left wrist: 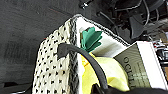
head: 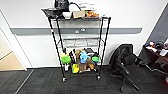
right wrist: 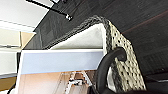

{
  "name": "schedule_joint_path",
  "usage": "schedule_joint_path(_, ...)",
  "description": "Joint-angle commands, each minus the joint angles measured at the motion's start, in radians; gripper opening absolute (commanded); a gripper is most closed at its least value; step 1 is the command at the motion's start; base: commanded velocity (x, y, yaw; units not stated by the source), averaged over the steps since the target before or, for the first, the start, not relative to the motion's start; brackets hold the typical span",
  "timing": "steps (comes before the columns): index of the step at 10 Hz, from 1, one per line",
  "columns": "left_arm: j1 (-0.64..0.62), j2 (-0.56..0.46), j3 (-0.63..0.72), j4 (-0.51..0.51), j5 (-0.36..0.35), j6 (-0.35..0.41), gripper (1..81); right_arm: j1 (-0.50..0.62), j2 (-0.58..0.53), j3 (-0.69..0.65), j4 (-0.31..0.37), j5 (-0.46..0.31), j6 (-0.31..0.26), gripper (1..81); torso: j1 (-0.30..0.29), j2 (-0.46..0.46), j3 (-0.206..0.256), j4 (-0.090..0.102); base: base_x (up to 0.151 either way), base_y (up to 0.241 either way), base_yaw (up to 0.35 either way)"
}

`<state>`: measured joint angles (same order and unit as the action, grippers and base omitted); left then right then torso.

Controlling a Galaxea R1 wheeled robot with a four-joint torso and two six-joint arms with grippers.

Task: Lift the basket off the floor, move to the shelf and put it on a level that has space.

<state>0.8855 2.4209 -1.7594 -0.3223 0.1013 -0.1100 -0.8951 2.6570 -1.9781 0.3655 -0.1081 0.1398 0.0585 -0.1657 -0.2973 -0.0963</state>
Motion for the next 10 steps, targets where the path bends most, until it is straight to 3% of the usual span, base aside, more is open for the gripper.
schedule_joint_path(1, -0.095, -0.047, 0.078, -0.012, 0.014, 0.001, 1.0, 0.116, -0.015, 0.071, -0.005, -0.048, 0.001, 1.0, 0.0, 0.0, 0.074, 0.0, 0.0, 0.0, 0.0)
schedule_joint_path(2, -0.073, -0.06, 0.104, -0.011, -0.061, 0.001, 1.0, 0.118, -0.026, 0.082, -0.02, -0.048, 0.001, 1.0, -0.001, 0.0, 0.097, 0.0, 0.0, 0.0, 0.0)
schedule_joint_path(3, -0.047, -0.075, 0.141, -0.006, -0.151, 0.006, 1.0, 0.124, -0.041, 0.098, -0.036, -0.067, 0.001, 1.0, -0.001, 0.0, 0.053, 0.0, 0.0, 0.0, 0.0)
schedule_joint_path(4, -0.035, -0.077, 0.156, 0.003, -0.193, 0.007, 1.0, 0.135, -0.055, 0.105, -0.051, -0.108, 0.001, 1.0, -0.001, 0.0, 0.073, 0.0, 0.0, 0.0, 0.0)
schedule_joint_path(10, -0.009, -0.034, 0.123, 0.026, -0.198, 0.007, 1.0, 0.141, -0.075, 0.098, -0.045, -0.116, 0.012, 1.0, -0.003, -0.001, 0.084, 0.0, 0.0, 0.0, 0.0)
